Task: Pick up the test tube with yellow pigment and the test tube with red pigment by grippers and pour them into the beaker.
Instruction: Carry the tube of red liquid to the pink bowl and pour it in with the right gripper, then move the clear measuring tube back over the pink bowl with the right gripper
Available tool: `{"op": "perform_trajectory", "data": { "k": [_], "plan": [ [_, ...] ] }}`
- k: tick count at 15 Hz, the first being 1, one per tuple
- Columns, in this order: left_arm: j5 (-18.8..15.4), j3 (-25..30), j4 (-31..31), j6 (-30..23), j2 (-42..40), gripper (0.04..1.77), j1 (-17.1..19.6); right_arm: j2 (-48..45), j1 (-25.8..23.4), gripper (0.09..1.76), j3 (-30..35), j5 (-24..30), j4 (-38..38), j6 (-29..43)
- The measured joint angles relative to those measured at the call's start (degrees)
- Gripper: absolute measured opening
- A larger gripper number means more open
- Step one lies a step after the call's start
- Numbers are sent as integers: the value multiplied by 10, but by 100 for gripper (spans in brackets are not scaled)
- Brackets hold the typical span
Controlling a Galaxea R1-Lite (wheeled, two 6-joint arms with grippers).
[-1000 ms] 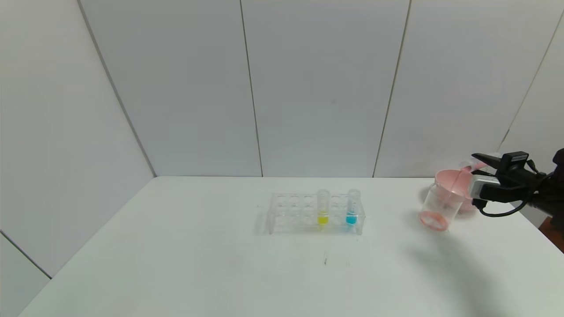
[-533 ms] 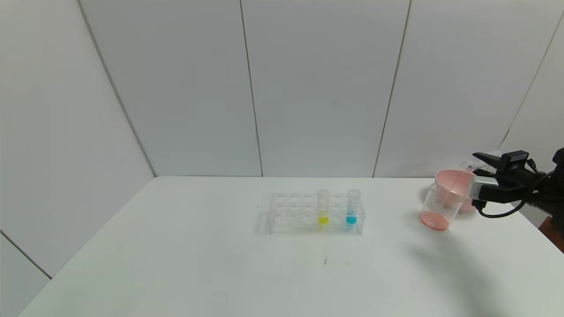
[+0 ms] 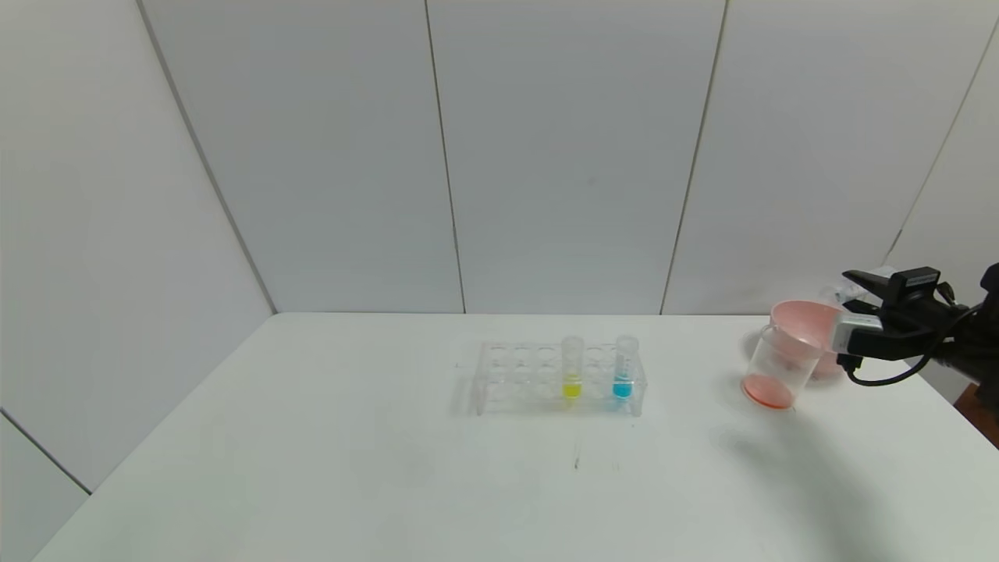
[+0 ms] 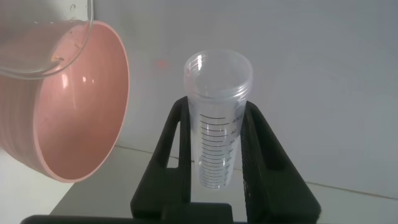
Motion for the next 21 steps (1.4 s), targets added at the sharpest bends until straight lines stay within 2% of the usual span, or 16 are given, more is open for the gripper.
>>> {"op": "perform_trajectory", "data": {
  "k": [2, 4, 6, 11, 13, 16, 19, 21],
  "plan": [
    [0, 0, 0, 0, 0, 176, 0, -1, 0, 53, -2, -9, 3, 14],
    [0, 0, 0, 0, 0, 176, 0, -1, 2, 53, -12, -36, 5, 74],
    [0, 0, 0, 0, 0, 176, 0, -1, 10, 53, -24, -78, 8, 190],
    [0, 0, 0, 0, 0, 176, 0, 2, 49, 53, -58, -196, 48, 622],
    [0, 0, 0, 0, 0, 176, 0, 7, 64, 53, -68, -224, 58, 755],
    [0, 0, 0, 0, 0, 176, 0, 20, 74, 53, -93, -240, 67, 888],
    [0, 0, 0, 0, 0, 176, 0, 31, 76, 53, -119, -259, 108, 1002],
    [0, 0, 0, 0, 0, 176, 0, 38, 79, 53, -138, -262, 135, 1044]
  ]
}}
